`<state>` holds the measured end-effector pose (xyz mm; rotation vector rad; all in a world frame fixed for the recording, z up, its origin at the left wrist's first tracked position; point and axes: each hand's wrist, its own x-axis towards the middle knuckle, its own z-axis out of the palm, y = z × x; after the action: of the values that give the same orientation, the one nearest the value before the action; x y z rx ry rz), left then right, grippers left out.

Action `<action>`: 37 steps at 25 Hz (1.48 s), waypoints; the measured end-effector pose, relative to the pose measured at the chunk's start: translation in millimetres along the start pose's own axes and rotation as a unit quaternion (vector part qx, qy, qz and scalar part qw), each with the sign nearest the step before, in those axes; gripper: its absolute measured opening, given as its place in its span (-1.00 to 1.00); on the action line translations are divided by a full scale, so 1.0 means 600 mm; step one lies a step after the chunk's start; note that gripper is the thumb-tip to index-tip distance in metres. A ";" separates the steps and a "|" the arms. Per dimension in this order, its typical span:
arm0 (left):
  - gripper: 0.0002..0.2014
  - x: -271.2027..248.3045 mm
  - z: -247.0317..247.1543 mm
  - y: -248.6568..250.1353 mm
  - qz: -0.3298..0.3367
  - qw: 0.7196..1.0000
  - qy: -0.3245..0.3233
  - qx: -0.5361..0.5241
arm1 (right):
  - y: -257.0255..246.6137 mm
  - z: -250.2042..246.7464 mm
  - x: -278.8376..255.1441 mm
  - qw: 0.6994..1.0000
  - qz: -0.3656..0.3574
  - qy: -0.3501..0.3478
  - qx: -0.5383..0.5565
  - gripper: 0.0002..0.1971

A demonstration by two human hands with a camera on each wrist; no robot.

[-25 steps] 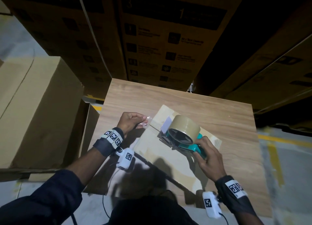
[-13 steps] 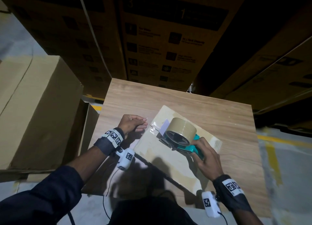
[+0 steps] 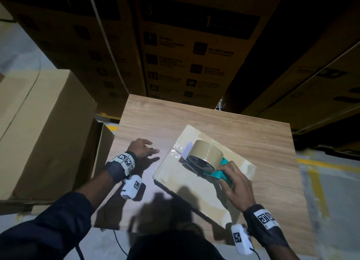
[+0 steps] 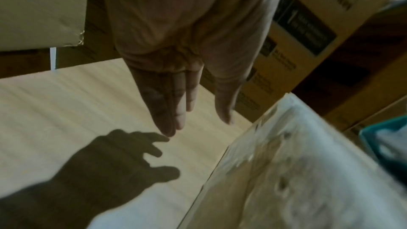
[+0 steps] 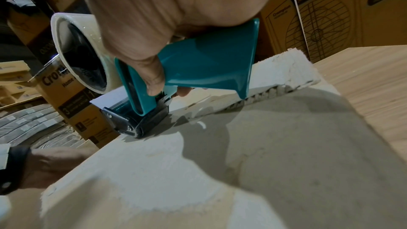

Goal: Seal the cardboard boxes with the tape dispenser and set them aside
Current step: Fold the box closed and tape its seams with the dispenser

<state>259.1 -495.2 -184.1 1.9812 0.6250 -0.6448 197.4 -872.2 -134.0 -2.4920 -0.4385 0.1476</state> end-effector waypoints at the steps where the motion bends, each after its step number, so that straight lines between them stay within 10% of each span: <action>1: -0.46 -0.013 -0.010 0.010 0.040 0.999 0.014 -0.024 | -0.001 0.001 0.000 1.000 0.001 0.002 -0.002 -0.46; 9: -0.21 -0.099 0.055 0.048 0.239 0.957 -0.117 0.115 | -0.004 0.002 -0.004 1.000 0.000 0.018 0.015 -0.44; 17: -0.23 -0.081 0.074 0.005 0.181 0.968 -0.157 0.078 | -0.007 0.003 -0.007 1.000 -0.007 0.016 0.006 -0.48; 19: -0.08 -0.088 0.078 0.005 0.212 0.954 -0.111 0.178 | -0.007 0.003 -0.007 1.000 -0.003 0.017 0.010 -0.46; 24: -0.06 -0.110 0.098 0.005 0.358 0.821 0.018 0.444 | -0.004 0.001 -0.004 1.000 -0.007 0.016 0.002 -0.49; 37: -0.04 -0.109 0.105 -0.005 0.327 0.796 0.085 0.502 | 0.029 -0.054 -0.034 0.999 -0.017 -0.016 -0.043 -0.51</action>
<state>197.2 -560.2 -169.8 3.0259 -0.4720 -0.3582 189.5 -910.2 -117.8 -2.5675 -0.5104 0.1579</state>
